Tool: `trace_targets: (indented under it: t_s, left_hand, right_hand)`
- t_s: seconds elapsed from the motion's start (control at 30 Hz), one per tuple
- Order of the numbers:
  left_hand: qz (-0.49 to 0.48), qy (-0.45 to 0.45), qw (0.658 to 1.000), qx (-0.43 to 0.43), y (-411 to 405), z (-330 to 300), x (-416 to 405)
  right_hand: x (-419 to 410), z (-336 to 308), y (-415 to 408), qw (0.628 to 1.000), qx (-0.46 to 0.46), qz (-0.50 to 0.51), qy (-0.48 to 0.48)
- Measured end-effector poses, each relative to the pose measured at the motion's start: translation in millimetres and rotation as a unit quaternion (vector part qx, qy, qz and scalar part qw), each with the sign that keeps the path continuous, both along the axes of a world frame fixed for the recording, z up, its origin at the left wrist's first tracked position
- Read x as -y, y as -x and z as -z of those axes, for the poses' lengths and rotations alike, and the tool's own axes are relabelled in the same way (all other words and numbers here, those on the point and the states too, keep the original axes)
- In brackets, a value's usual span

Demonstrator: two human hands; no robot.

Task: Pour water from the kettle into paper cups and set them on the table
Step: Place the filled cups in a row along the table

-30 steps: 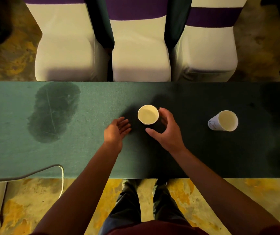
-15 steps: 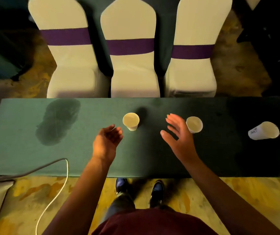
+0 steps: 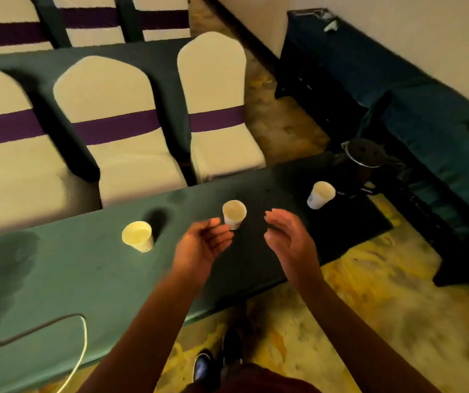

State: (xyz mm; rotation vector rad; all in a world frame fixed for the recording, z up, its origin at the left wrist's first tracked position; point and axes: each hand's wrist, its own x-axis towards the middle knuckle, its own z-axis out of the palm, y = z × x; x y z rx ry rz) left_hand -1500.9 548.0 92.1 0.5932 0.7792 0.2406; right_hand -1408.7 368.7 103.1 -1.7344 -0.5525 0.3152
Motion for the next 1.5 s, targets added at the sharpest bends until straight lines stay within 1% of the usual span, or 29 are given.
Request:
trace_targets:
  t_s: [0.1,0.17,0.27,0.37,0.47,0.6,0.7,0.83,0.97,1.13,1.3,1.5]
  left_hand:
    - [0.064,-0.005,0.998,-0.017,-23.7,3.7,40.7]
    - [0.086,0.007,0.996,-0.020,-34.8,9.2,65.5]
    - [0.107,0.018,0.994,-0.034,-53.1,16.4,97.3]
    - [0.103,0.027,0.993,-0.052,-81.9,26.4,124.9]
    - [0.071,0.049,0.994,-0.062,-115.7,36.6,148.6]
    - [0.022,0.071,0.995,-0.073,-160.7,49.4,184.7]
    - [0.000,0.087,0.993,-0.074,-185.2,58.6,202.4]
    - [-0.020,0.094,0.992,-0.086,-209.9,71.9,211.5]
    - [-0.025,0.092,0.989,-0.113,-238.7,93.4,201.3]
    - [-0.006,0.089,0.984,-0.157,-271.1,122.5,188.1]
    - [0.034,0.063,0.982,-0.176,-309.3,146.8,174.8]
    - [0.019,0.082,0.980,-0.182,-336.4,163.3,175.2]
  right_hand:
    - [49.5,-0.5,-7.1,0.999,-0.003,0.049,0.023]
    - [80.8,0.9,-14.1,0.996,-0.001,0.088,0.026]
    - [122.8,1.3,-31.9,0.991,0.002,0.132,0.032]
    - [165.1,6.0,-63.7,0.986,0.007,0.161,0.032]
    - [201.2,11.1,-102.7,0.987,0.004,0.158,0.038]
    - [241.4,23.4,-163.1,0.991,-0.028,0.120,0.055]
    - [255.4,33.6,-199.7,0.992,-0.041,0.089,0.080]
    - [261.0,49.7,-240.1,0.992,-0.054,0.046,0.100]
    - [241.2,63.3,-281.2,0.990,-0.085,0.007,0.116]
    - [205.7,84.3,-306.1,0.984,-0.099,-0.013,0.147]
    - [174.2,114.5,-330.2,0.978,-0.108,-0.029,0.177]
    - [145.9,152.4,-356.6,0.972,-0.112,-0.063,0.196]
